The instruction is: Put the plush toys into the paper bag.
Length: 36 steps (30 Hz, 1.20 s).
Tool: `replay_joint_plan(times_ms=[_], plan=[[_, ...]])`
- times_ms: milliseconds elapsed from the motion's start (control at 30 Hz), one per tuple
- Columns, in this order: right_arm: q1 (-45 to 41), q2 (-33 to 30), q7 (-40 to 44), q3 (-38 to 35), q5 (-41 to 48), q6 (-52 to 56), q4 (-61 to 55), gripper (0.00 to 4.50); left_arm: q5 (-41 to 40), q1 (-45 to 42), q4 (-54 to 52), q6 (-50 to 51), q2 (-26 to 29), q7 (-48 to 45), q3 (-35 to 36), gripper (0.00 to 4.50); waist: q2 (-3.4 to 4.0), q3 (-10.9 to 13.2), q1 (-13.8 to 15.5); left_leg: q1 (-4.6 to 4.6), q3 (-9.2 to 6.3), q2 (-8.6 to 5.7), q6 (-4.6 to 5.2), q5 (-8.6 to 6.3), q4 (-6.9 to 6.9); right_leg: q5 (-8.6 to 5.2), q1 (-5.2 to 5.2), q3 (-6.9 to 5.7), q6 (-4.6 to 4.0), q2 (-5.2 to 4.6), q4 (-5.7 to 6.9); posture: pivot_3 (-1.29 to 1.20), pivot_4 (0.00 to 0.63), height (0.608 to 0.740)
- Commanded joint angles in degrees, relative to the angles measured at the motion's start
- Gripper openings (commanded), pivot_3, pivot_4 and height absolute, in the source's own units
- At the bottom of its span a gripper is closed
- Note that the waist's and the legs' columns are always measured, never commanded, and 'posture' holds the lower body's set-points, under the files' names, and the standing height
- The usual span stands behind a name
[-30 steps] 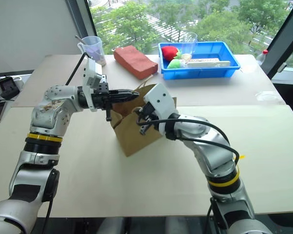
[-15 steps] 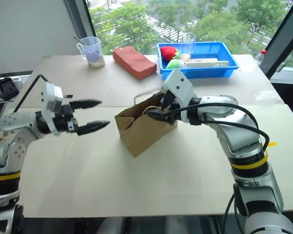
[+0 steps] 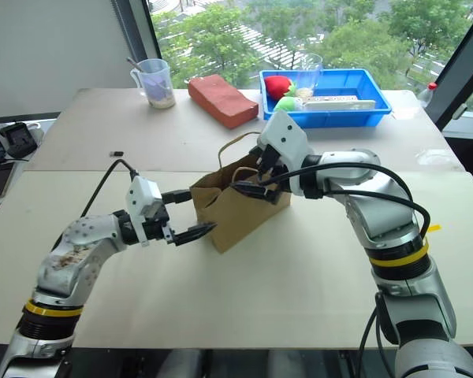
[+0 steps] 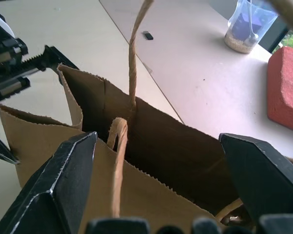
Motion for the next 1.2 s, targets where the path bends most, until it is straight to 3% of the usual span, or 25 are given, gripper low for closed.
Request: replay_joint_plan(times_ms=[33, 233, 267, 367, 567, 600, 833, 933, 1067, 1200], plan=[[-1.6, -0.1, -0.6, -1.4, 0.2, 0.0, -1.6, 4.46, 2.3, -1.1, -0.3, -4.0, -2.2, 2.8, -1.1, 4.5, 0.0, 0.0, 0.0, -0.01, 0.0, 0.0, 0.0, 0.0, 0.0, 0.0, 0.0, 0.0, 0.0, 0.0, 0.01, 0.0, 0.15, 0.74], [-1.6, -1.4, 0.0, -1.4, 0.3, 0.8, -3.1, 4.46, 4.9, 0.1, 0.1, -6.5, -6.2, 6.2, -3.8, 4.5, 0.0, 0.0, 0.0, -0.02, 0.0, -0.01, 0.0, 0.0, 0.0, 0.0, 0.0, 0.0, 0.0, 0.0, 0.04, 0.0, 0.15, 0.74], [-1.3, -2.7, 0.8, -1.7, 0.6, 1.3, -4.0, 4.48, 5.0, -0.4, 1.1, -7.2, -6.5, 6.3, -3.7, 4.25, 0.0, 0.0, 0.0, -0.03, 0.0, 0.0, 0.0, 0.0, 0.0, 0.0, 0.0, 0.0, 0.0, 0.0, 0.03, 0.0, 0.15, 0.74], [-0.4, -6.1, 3.1, -2.6, 2.1, 2.6, -6.2, 4.5, 5.3, -2.0, 3.6, -8.6, -6.8, 5.7, -3.8, 3.26, 0.0, 0.0, 0.2, -0.02, 0.0, 0.0, 0.0, 0.0, 0.0, 0.0, 0.01, -0.01, 0.0, 0.0, -0.01, 0.0, 0.15, 0.74], [-0.4, -11.3, 4.9, -6.5, 5.7, 6.1, -9.3, 4.5, 4.6, -5.3, 8.7, -10.8, -6.0, 2.8, -3.7, 0.31, 0.0, 0.0, 0.2, -0.02, 0.0, -0.01, 0.01, 0.0, 0.03, 0.0, 0.03, -0.01, 0.0, 0.0, -0.11, 0.0, 0.15, 0.74], [-0.5, -12.2, 5.1, -7.2, 6.3, 6.6, -9.7, 4.5, 4.4, -5.7, 9.5, -11.0, -5.8, 2.2, -3.4, 0.01, 0.0, 0.0, 0.2, -0.02, 0.0, -0.01, 0.01, -0.01, 0.03, 0.0, 0.03, -0.01, 0.0, 0.0, -0.11, 0.0, 0.15, 0.74], [1.2, -23.1, 13.8, -19.0, 21.3, 16.0, -13.8, 4.5, 2.9, -10.9, 17.4, -11.7, -1.5, -5.3, -1.3, 0.01, 0.0, 0.0, 0.5, -0.09, 0.0, 0.0, 0.04, -0.02, 0.03, 0.0, 0.02, -0.04, 0.0, 0.0, -0.11, 0.0, 0.15, 0.74], [4.2, -29.8, 17.6, -22.6, 22.9, 15.9, -11.8, 4.5, -1.9, -13.4, 19.6, -12.0, 0.6, -14.5, -0.5, 0.01, 0.0, 0.0, 0.9, -0.07, 0.03, 0.0, 0.06, -0.04, 0.03, 0.0, 0.07, -0.04, 0.0, 0.0, -0.12, 0.0, 0.15, 0.74], [5.9, -33.1, 19.1, -21.7, 19.9, 10.1, -7.1, 4.5, -4.8, -12.4, 19.6, -12.7, 4.0, -27.5, -2.3, 0.01, 0.0, 0.0, 0.7, -0.03, 0.16, 0.02, 0.06, -0.04, 0.03, 0.0, 0.06, 0.03, 0.01, 0.0, -0.14, 0.0, 0.15, 0.74], [6.9, -33.1, 20.4, -20.9, 21.8, 9.6, -6.5, 4.5, -1.7, -14.7, 26.5, -18.2, 4.1, -32.0, -3.5, 0.01, 0.0, 0.0, 0.7, 0.01, 0.2, 0.04, 0.05, -0.03, 0.03, -0.01, 0.02, 0.05, 0.01, 0.0, -0.17, 0.0, 0.15, 0.74]])
